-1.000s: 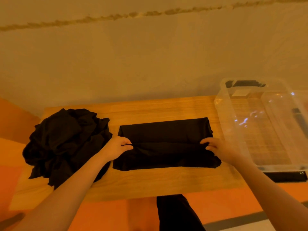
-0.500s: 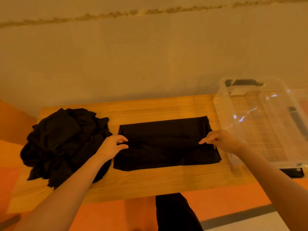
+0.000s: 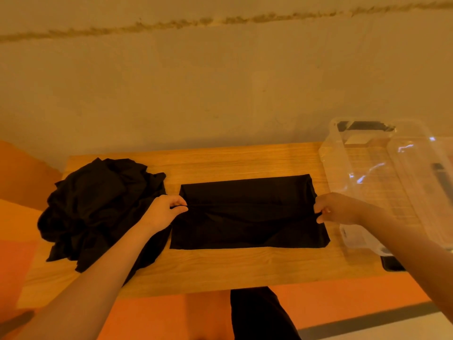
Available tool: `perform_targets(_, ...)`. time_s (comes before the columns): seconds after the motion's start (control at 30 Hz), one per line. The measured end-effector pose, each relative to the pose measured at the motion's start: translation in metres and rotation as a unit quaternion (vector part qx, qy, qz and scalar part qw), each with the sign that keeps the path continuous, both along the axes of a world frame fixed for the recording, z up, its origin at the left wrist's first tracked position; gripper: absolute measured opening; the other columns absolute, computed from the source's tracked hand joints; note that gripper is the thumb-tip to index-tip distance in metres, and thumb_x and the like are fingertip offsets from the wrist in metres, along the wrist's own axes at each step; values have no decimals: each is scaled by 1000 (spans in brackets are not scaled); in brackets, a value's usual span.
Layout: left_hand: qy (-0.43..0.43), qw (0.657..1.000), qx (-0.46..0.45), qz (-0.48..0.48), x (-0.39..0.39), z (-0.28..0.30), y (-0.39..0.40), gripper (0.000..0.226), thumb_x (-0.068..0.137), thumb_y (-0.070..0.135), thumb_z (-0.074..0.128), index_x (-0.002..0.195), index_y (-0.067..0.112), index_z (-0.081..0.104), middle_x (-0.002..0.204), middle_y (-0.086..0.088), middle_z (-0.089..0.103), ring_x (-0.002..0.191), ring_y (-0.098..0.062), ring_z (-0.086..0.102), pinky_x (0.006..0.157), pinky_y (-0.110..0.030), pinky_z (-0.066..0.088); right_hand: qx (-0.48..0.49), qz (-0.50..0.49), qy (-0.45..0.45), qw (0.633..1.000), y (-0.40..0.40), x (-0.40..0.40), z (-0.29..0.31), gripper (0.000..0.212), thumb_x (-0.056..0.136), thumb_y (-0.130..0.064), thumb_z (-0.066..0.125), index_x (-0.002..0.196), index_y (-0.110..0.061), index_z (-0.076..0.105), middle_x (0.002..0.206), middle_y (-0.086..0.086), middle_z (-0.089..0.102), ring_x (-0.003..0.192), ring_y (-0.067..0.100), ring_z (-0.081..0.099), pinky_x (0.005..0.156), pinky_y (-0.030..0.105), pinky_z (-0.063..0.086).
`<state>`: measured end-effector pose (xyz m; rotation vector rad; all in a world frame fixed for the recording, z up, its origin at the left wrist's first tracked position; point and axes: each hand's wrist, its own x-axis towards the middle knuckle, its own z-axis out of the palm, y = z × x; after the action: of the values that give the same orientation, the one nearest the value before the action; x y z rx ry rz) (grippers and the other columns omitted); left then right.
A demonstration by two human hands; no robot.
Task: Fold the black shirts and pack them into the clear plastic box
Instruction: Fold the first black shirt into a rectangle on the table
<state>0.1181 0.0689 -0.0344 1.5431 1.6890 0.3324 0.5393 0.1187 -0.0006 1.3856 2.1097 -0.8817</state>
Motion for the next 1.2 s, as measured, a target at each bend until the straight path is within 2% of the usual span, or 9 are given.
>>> perform_targets(0.23,-21,998,52,23,-4,6,-17,23,90,10,56,80,31,57,83,13,59,82,-2,54,72,-13,38,97,-108,113,983,-8,6,30,26,81,-17,69,58,-18,58,76,6,61,76,21,59,74,28,46)
perform_targets(0.33,-29,994,97,32,-5,16,-28,21,91,9,55,84,30,56,83,14,60,82,-2,56,72,-13,39,127,-161,168,964,-20,15,40,17,83,-17,66,69,-26,64,79,-7,63,82,11,59,75,22,46)
perform_targets(0.43,35,987,154,-44,-10,28,-40,14,91,8,54,96,21,60,90,12,60,85,-3,56,79,-18,44,161,-122,130,971,-31,24,46,14,86,-15,63,77,-27,65,80,-14,61,79,6,56,71,14,39)
perform_targets(0.53,130,942,235,-202,-16,36,-50,17,87,1,59,90,17,61,86,11,56,73,-6,56,72,-21,47,164,-58,56,983,-38,31,53,8,89,-17,59,87,-20,67,84,-8,59,84,10,54,76,17,37)
perform_targets(0.67,213,907,201,-302,-17,44,-59,12,91,6,54,98,15,60,94,1,61,83,-12,60,74,-25,49,140,73,-77,984,-58,26,65,10,87,-35,57,84,-26,58,83,-13,51,75,2,47,62,11,32)
perform_targets(0.8,222,918,140,-298,-11,42,-81,13,96,16,47,107,19,54,100,4,60,92,-9,59,77,-23,46,161,168,-123,965,-87,26,56,25,93,-39,45,103,-23,62,99,-9,54,90,6,50,68,16,31)
perform_targets(0.9,143,961,105,-212,-11,31,-98,20,94,21,52,111,27,58,104,15,57,95,0,56,82,-13,43,171,117,-67,976,-110,34,42,27,95,-35,45,102,-18,65,105,-6,58,102,9,52,77,17,35)
perform_targets(1.07,52,987,85,-127,-9,27,-119,34,89,14,59,81,46,53,91,26,57,86,7,57,77,-6,41,188,26,6,982,-141,41,30,24,92,-35,53,101,-18,68,107,-16,55,99,-4,47,85,8,33)
perform_targets(1.2,52,987,55,-139,-11,28,-130,31,90,14,58,79,42,56,87,15,63,79,-4,62,77,-22,50,146,-51,-1,988,-147,41,34,23,87,-34,60,81,-14,68,88,-6,66,80,6,60,74,14,45)
